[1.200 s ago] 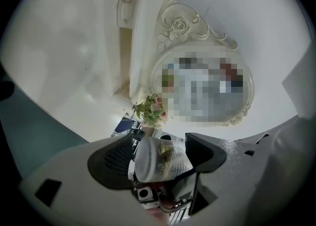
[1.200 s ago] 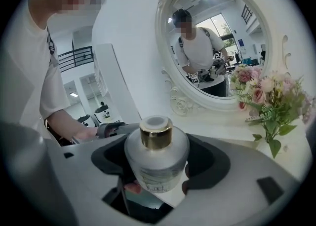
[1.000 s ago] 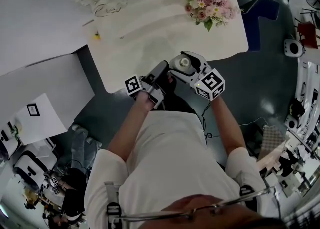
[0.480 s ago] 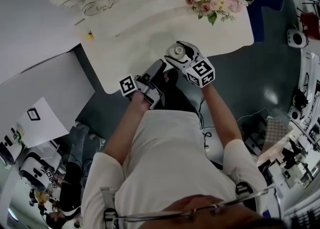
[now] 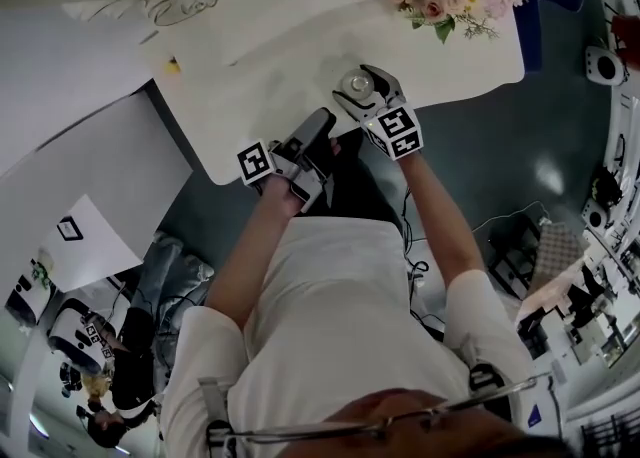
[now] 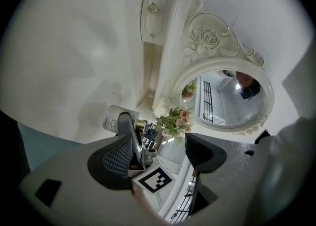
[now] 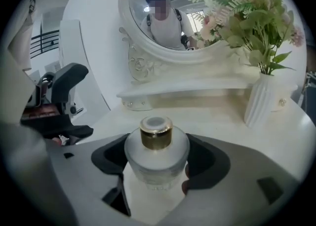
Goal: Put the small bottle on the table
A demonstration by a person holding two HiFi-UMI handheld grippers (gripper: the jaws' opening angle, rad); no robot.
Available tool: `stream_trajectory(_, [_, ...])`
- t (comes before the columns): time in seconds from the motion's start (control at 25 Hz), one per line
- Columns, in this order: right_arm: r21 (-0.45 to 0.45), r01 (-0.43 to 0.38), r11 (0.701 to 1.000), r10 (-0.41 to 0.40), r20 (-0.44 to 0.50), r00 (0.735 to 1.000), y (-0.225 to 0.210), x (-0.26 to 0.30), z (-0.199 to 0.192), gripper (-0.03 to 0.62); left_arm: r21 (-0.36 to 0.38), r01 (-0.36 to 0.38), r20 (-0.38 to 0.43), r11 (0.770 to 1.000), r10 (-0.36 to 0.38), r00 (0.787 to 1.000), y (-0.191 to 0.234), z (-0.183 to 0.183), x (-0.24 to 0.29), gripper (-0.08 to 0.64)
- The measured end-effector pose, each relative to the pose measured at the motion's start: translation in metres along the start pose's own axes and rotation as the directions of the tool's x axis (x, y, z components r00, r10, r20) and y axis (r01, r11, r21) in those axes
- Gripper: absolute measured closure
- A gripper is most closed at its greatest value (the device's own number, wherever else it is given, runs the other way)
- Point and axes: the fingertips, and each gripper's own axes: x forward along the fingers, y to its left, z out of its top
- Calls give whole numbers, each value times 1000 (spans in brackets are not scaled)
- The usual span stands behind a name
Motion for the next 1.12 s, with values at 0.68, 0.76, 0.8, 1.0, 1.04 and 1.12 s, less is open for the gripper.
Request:
stream_trajectory(0.68, [6,100,995,-100,-27,995,-8,18,-15,244,19,-48,-25,999,48,999,-3,3,2,239])
stream_trajectory(0.76, [5,99,995,-99,-39,994,-6,19,-16,239,19,-53,-24,998,53,998,-4,5,1,239])
stream_trajectory(0.8, [8,94,996,-93,-45,995,-5,19,-15,238,21,-54,-22,998,54,998,-5,7,1,239])
stream_trajectory(1.0, [40,75,996,-72,-54,996,-2,18,-10,230,33,-50,-26,998,51,998,-12,10,-3,239])
stream_trajectory(1.04, [39,76,996,-74,-52,996,-2,16,-6,233,37,-49,-29,998,51,998,-15,9,-3,239])
stream_trajectory(1.12, [35,79,996,-78,-40,996,-1,9,5,242,51,-46,-40,998,48,998,-22,7,-5,239])
